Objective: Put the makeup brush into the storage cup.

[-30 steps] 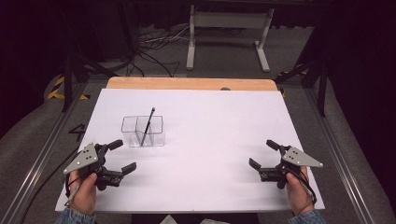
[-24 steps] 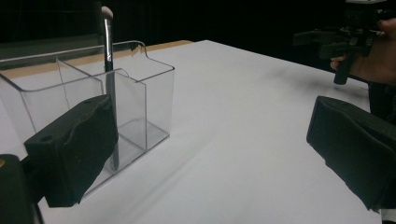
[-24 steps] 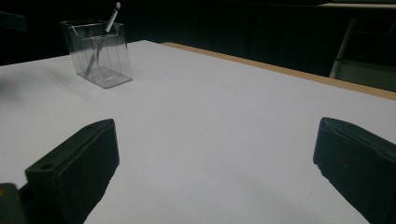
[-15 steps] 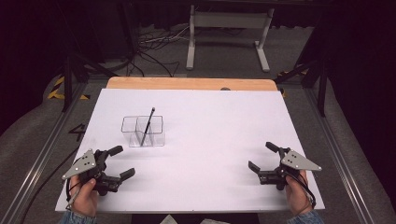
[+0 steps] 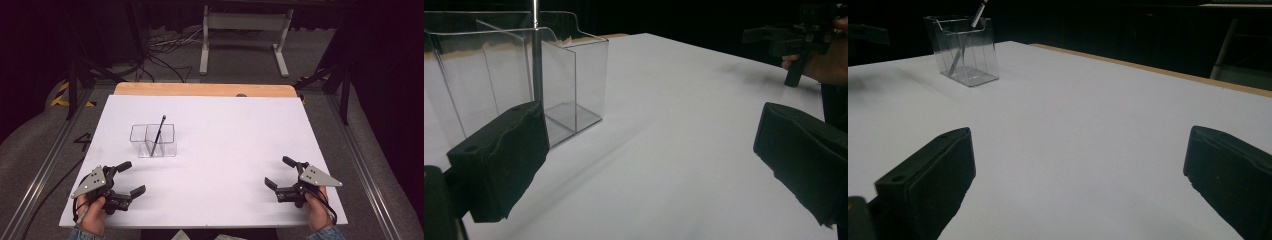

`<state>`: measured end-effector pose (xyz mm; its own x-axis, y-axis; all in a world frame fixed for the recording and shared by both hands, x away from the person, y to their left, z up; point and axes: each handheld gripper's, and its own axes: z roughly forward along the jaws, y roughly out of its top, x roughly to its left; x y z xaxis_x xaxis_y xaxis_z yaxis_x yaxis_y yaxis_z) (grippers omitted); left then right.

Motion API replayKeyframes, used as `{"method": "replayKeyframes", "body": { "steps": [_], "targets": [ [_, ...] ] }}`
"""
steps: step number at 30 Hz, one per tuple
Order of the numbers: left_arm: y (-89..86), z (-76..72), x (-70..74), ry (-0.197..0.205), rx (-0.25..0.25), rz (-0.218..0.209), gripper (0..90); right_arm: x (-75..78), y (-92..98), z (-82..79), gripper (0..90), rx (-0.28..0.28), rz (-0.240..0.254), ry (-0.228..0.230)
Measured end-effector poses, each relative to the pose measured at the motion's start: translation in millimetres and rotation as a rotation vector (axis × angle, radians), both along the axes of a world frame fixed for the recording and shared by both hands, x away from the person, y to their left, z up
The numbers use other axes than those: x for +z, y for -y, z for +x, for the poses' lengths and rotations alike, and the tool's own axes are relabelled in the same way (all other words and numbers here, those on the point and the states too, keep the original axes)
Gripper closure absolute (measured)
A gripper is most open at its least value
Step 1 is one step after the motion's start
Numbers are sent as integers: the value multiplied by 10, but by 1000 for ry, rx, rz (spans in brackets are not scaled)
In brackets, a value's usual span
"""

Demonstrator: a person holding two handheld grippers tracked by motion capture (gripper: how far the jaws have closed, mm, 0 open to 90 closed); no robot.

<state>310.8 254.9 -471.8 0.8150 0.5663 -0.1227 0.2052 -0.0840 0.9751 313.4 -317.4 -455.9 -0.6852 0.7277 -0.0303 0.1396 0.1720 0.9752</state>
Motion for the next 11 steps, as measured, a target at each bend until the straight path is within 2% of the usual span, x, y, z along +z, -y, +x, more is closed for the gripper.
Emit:
{"method": "replayKeyframes", "body": {
  "steps": [8,11],
  "targets": [
    [-1,10,-5,-4,1,2,17,1,-1,-3,6,-3,0,0],
    [-5,8,-9,-10,19,-10,1,2,0,-5,5,-4,-4,4]
  ]
}}
